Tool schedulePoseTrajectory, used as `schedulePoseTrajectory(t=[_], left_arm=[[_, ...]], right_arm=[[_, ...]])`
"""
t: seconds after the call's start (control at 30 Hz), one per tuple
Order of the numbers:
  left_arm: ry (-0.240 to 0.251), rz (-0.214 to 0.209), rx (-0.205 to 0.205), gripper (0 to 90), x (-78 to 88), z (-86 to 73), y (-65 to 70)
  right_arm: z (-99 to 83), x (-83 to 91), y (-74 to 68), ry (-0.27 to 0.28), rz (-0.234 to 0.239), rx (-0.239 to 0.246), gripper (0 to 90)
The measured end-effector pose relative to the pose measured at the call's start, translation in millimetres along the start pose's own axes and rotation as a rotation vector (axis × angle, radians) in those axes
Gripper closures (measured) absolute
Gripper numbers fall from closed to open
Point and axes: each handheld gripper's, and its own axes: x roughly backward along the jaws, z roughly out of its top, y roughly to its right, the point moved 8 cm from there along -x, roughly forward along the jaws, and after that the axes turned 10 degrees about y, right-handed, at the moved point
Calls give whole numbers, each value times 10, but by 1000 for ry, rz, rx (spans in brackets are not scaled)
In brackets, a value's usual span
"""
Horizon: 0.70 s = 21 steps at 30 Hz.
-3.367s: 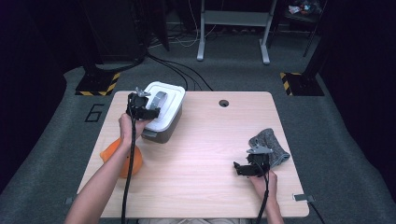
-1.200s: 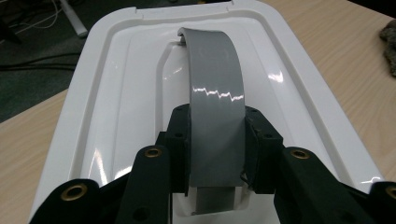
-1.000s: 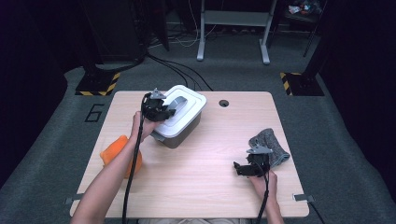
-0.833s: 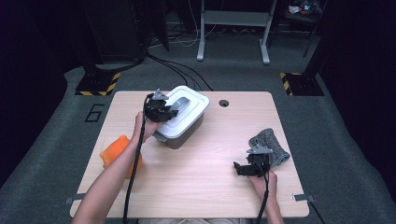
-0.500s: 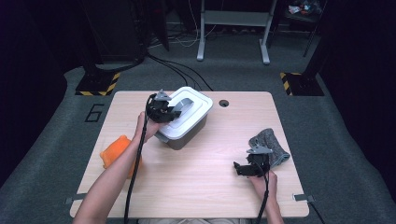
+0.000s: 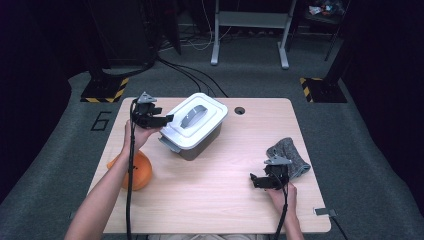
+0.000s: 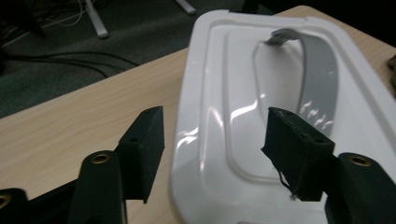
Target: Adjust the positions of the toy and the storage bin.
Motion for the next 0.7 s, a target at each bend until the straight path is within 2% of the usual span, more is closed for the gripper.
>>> schedulePoseTrajectory(t=[0.23, 0.33, 0.47, 0.6, 0.7], left_arm=[[-71, 30, 15, 489, -55, -175, -154], [-67, 8, 21, 539, -61, -181, -150], [-54, -42, 38, 645, -74, -186, -128], [-38, -67, 67, 645, -97, -189, -121], [-39, -77, 52, 644, -111, -184, -105]], right_arm=[[0, 0, 0, 0, 0, 0, 73], [0, 0, 0, 0, 0, 0, 73], [0, 0, -2, 0, 0, -2, 73], [-1, 1, 1, -1, -1, 1, 73], [0, 0, 0, 1, 0, 0, 73]])
